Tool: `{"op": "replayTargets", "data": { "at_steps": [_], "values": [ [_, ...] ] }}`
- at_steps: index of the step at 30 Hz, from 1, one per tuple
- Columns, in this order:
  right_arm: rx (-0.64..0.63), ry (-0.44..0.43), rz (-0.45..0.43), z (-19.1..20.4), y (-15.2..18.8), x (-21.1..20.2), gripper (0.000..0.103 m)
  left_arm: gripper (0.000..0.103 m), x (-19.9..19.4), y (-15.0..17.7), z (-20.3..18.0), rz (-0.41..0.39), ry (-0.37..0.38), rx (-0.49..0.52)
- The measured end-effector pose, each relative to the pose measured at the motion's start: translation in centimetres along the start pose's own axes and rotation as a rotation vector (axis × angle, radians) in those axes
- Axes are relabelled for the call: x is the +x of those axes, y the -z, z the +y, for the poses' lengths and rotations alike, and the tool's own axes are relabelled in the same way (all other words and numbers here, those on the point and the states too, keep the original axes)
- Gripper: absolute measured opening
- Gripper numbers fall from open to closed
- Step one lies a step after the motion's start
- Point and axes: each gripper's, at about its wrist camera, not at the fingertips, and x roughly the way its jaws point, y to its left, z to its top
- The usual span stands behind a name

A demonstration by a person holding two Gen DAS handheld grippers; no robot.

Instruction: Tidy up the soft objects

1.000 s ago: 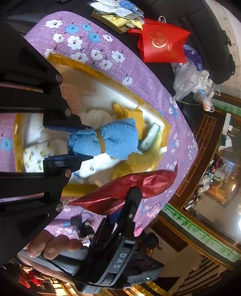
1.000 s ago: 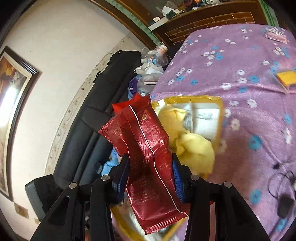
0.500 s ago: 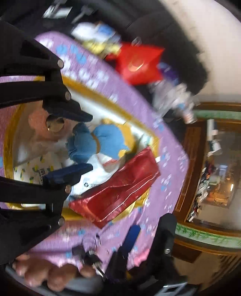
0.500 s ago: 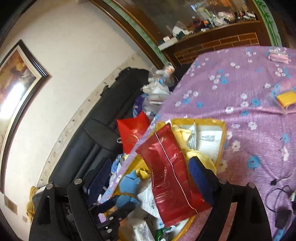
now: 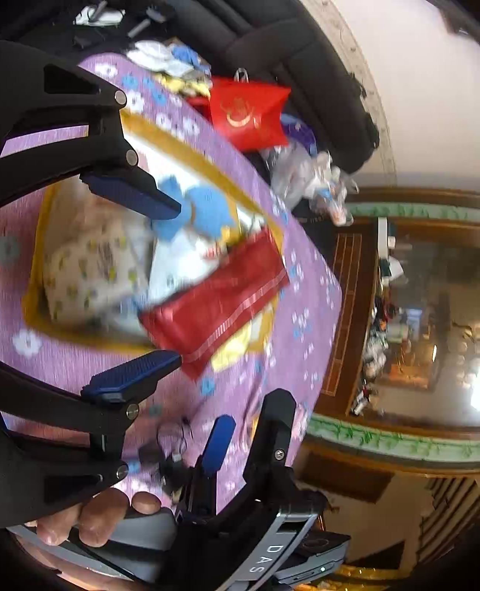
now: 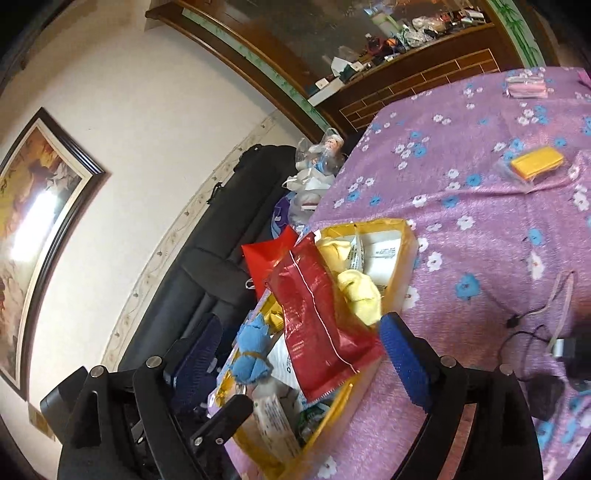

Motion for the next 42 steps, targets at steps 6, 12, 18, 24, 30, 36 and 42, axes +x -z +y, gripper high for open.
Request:
{"op": "replayTargets", "data": {
  "at_steps": [6, 12, 18, 24, 30, 36, 42],
  "values": [
    [0.016, 0.017, -0.022, -2.2, -1.2, -4.3, 0.091, 0.073, 0.4, -0.2, -3.2, 0.014, 0.008, 0.079],
    [0.02, 0.116, -0.067, -6.6, -3.9, -9.3, 0.09, 0.073, 1.0, -1.1, -4.6, 0.072, 0.163, 0.04],
    [0.111, 0.219, -0.048, -12.9, -7.1, -11.0, 0.088, 0.073, 3.2, -3.1, -7.2, 0.144, 0.298, 0.015],
    [0.198, 0.246, 0.049, -18.1, -11.2, -8.0, 0.077, 0.073, 7.0, -4.4, -9.7, 0.211, 0.378, 0.0],
    [0.201, 0.232, 0.169, -21.6, -17.2, -1.4, 0.072, 0.073, 9.4, -4.6, -10.1, 0.259, 0.398, -0.034],
    [0.191, 0.304, 0.21, -23.4, -19.8, 4.0, 0.056, 0.073, 9.8, -4.7, -9.5, 0.274, 0.407, -0.053],
    [0.151, 0.289, 0.221, -21.4, -18.7, 4.9, 0.015, 0.073, 9.7, -4.6, -9.2, 0.272, 0.409, -0.054]
  ]
}}
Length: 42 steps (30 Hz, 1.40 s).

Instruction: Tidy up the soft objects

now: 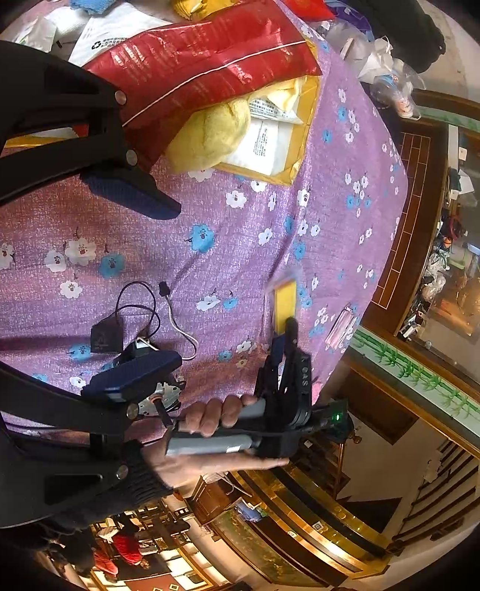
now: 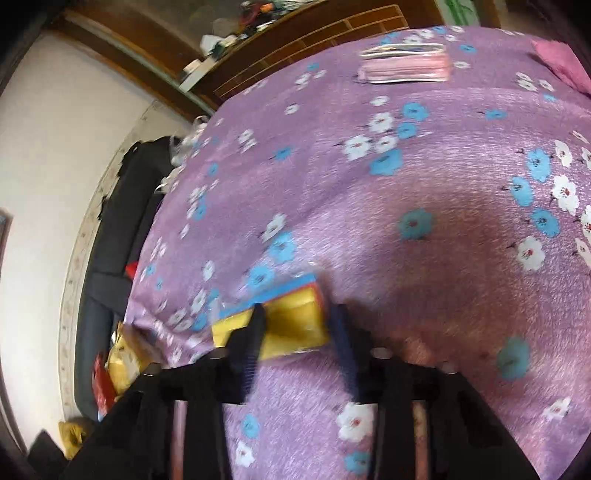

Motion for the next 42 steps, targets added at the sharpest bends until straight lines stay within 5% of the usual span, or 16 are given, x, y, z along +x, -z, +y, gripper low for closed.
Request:
{"op": "replayTargets", "data": {
  "at_steps": [2, 14, 16, 17, 18, 20, 25, 27, 32, 36, 42],
  "values": [
    [-0.004, -0.008, 0.002, 0.2, 1.1, -1.2, 0.0, 0.073, 0.0, 0.2, 0.1, 0.008, 0.008, -0.01],
    [-0.007, -0.125, -0.178, -2.7, 11.5, -12.3, 0.004, 0.073, -0.4, 2.2, -1.7, 0.054, 0.032, 0.011],
    [-0.018, -0.16, -0.154, -2.5, 11.3, -11.9, 0.022, 0.073, -0.3, 1.7, -1.6, 0.053, 0.021, -0.003],
    [-0.02, -0.155, -0.176, -2.4, 10.9, -11.9, 0.067, 0.073, -0.4, 1.1, -1.6, 0.044, 0.016, -0.015],
    [-0.023, -0.134, -0.204, -2.2, 10.4, -11.9, 0.102, 0.073, -0.3, 0.3, -1.5, 0.038, 0.014, -0.024],
    [-0.052, -0.134, -0.178, -1.5, 9.0, -10.9, 0.099, 0.073, 0.6, -1.8, -1.4, 0.05, 0.006, -0.034],
    [-0.006, -0.15, -0.05, -1.6, 4.3, -5.9, 0.062, 0.073, 5.9, -8.7, -0.3, 0.128, -0.02, -0.129],
    [0.007, -0.147, -0.007, -1.9, 2.9, -3.9, 0.059, 0.073, 8.3, -11.0, -0.4, 0.144, -0.076, -0.103],
    [0.026, -0.117, 0.031, -2.5, 0.8, -0.6, 0.052, 0.072, 13.0, -13.5, 0.7, 0.221, -0.022, -0.176],
    [0.066, -0.121, 0.035, -3.4, 0.4, 0.8, 0.048, 0.072, 15.8, -13.9, 2.6, 0.229, -0.114, -0.245],
    [0.089, -0.197, 0.039, -4.2, 0.8, 1.2, 0.029, 0.058, 17.7, -13.1, 2.7, 0.304, 0.045, -0.316]
  ]
}}
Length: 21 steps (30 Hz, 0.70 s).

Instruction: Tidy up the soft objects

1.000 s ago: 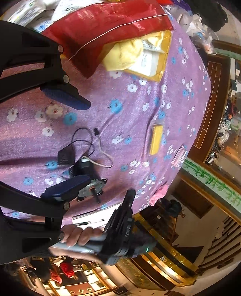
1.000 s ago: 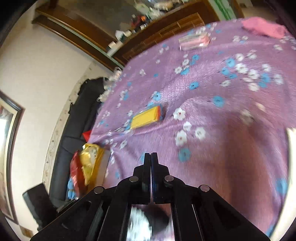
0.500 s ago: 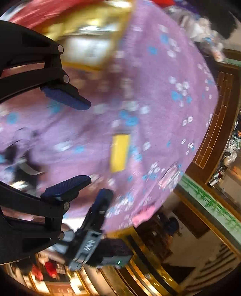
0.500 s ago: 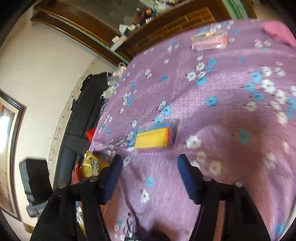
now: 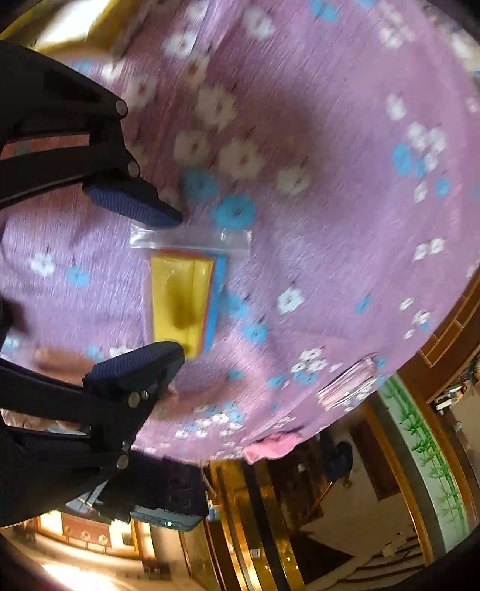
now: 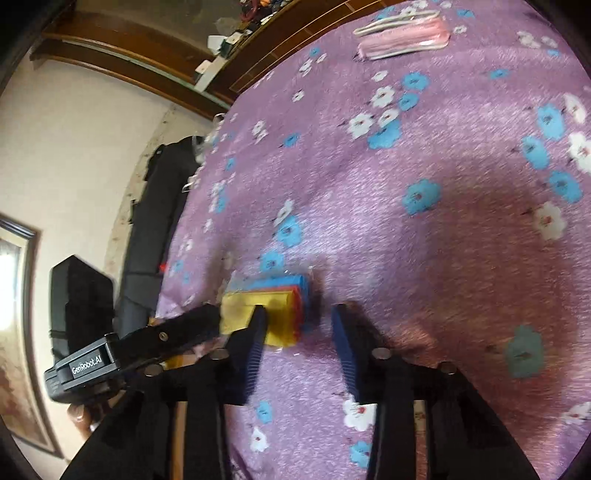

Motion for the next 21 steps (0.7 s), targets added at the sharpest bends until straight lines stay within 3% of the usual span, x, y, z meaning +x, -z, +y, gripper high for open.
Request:
{"op": "replayTargets", "data": {
  "at_steps": [1, 2, 3, 5, 11, 15, 21],
  "values": [
    [0.003, -0.005, -0.005, -0.1, 0.0, 0.1, 0.029, 0.058, 0.1, 0.0, 0.1, -0.005, -0.004, -0.011],
    [-0.001, -0.001, -0.004, 0.1, 0.1, 0.3, 0.029, 0.053, 0.2, 0.0, 0.2, -0.01, -0.003, -0.016],
    [-0.004, 0.007, -0.003, 0.0, 0.1, 0.7, 0.027, 0.042, 0.4, 0.0, 0.4, -0.008, -0.003, -0.021],
    [-0.042, 0.055, -0.011, 0.6, 0.5, 0.9, 0.023, 0.037, 0.3, 0.4, 0.4, -0.012, 0.011, -0.037],
    [-0.121, 0.087, -0.08, 4.4, 3.7, -4.1, 0.021, 0.035, -3.9, 4.0, -2.5, -0.057, 0.046, 0.026],
    [-0.219, 0.124, -0.16, 9.1, 9.1, -9.3, 0.021, 0.035, -8.8, 8.3, -3.9, -0.108, 0.118, 0.095],
    [-0.274, 0.063, -0.226, 13.0, 20.3, -12.8, 0.021, 0.036, -15.9, 16.7, -1.6, -0.204, 0.153, 0.188]
  ]
}}
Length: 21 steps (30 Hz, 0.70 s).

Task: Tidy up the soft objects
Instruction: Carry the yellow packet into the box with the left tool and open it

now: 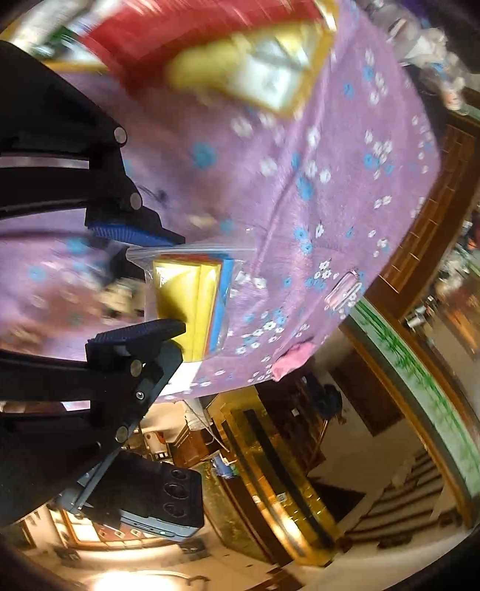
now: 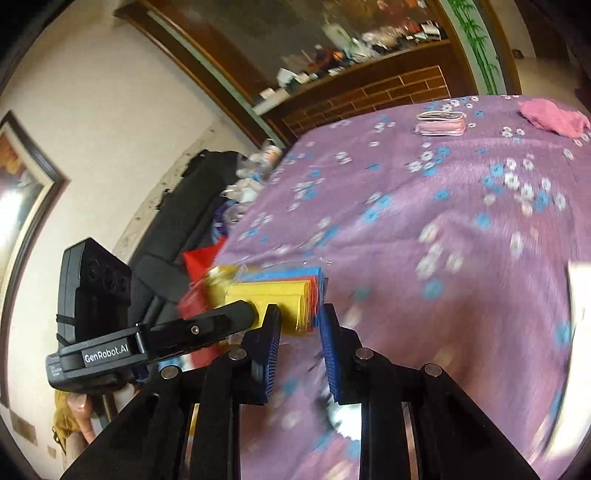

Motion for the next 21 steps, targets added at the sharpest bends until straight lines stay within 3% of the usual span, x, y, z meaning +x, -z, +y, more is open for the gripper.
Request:
{"op": "replayTargets", "data": {
  "at_steps": [2, 6, 11, 19, 21],
  "values": [
    [-0.035, -0.011, -0.016, 2.3, 3.0, 0.3, 0.021, 0.036, -3.0, 2.8, 1.0, -0.028, -0.022, 0.033],
    [-0.101, -0.037, -0.008, 6.4, 7.2, 2.4, 0.022, 0.036, -7.5, 5.3, 4.7, -0.075, -0.103, 0.029],
    [-0.101, -0.103, 0.04, 10.2, 7.2, 7.6, 0.022, 0.037, -11.1, 4.8, 8.8, -0.151, -0.185, 0.0],
    [-0.056, -0.098, 0.115, 9.9, 8.2, 12.6, 0.023, 0.037, -11.1, 4.5, 14.1, -0.159, -0.247, -0.003],
    [-0.055, -0.094, 0.114, 9.7, 7.9, 13.0, 0.026, 0.042, -11.1, 4.6, 14.4, -0.154, -0.26, 0.023]
  ]
}}
